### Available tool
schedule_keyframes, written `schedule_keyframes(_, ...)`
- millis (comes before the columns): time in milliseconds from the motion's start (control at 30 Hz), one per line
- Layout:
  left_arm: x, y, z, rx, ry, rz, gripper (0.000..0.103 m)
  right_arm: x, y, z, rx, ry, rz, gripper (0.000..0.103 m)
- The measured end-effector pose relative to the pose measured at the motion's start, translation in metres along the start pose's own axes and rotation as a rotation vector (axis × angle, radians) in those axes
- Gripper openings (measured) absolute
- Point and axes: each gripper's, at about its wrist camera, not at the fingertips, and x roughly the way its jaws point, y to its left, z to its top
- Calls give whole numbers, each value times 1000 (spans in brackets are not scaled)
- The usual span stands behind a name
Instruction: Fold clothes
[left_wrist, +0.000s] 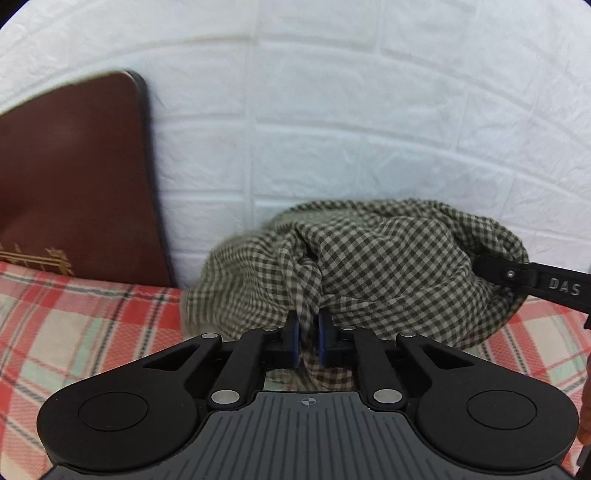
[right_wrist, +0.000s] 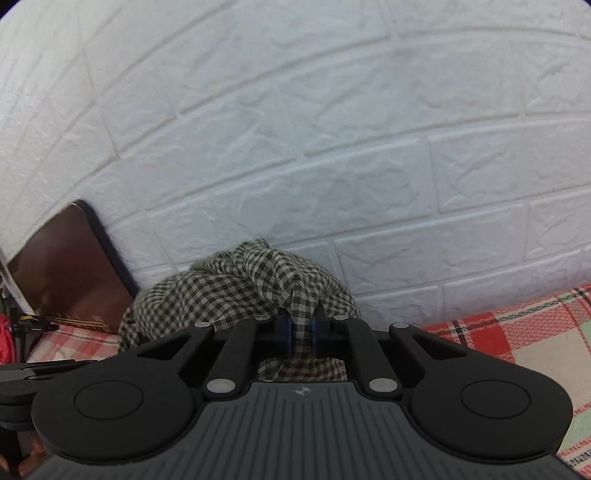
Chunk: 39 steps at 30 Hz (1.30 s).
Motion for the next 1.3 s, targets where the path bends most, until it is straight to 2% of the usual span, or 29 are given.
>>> schedule_keyframes(100, -46, 11, -12, -29, -30, -34, 4, -44, 22, -3, -83, -31, 34, 10)
schedule_keyframes(233, -108, 10, -49, -25, -57, -78, 4, -107, 45, -37, -177, -49, 63, 10)
schedule_keyframes(367, -153, 3, -104, -6, -16, -92, 4, -155, 53, -96, -214, 38, 79, 10)
schedule_keyframes(467, -172, 1, -147, 24, 34, -87, 5, -176, 54, -150, -229, 128, 37, 10)
schedule_keyframes(567, -175, -2, -179, 70, 105, -88, 5, -185, 55, -194, -189, 218, -7, 11)
schedule_keyframes(700, -171, 1, -204, 59, 158, -65, 6, -191, 53, -219, -123, 211, -52, 12)
schedule_keyframes(767, -174, 6, -206, 35, 158, -69, 9, -193, 55, -218, -124, 204, -62, 14)
schedule_keyframes(867, -182, 12, -205, 9, 149, -68, 37, -196, 59, -217, -139, 198, -72, 18)
schedule_keyframes(900, -186, 14, -206, 4, 143, -66, 41, -198, 59, -216, -145, 197, -75, 21)
schedule_keyframes(1000, -202, 20, -202, -21, 131, -68, 41, -207, 52, -216, -107, 200, -77, 29)
schedule_keyframes(1067, -214, 22, -193, -23, 89, -74, 41, -214, 47, -217, -75, 200, -85, 33)
schedule_keyframes(1133, -225, 22, -178, -10, 22, -70, 47, -219, 41, -218, -43, 197, -95, 34)
schedule_keyframes(1200, -231, 19, -160, 1, -54, -69, 65, -221, 38, -218, -15, 192, -96, 36)
schedule_keyframes(1300, -222, 8, -137, 26, -122, -58, 71, -224, 41, -217, -12, 170, -95, 36)
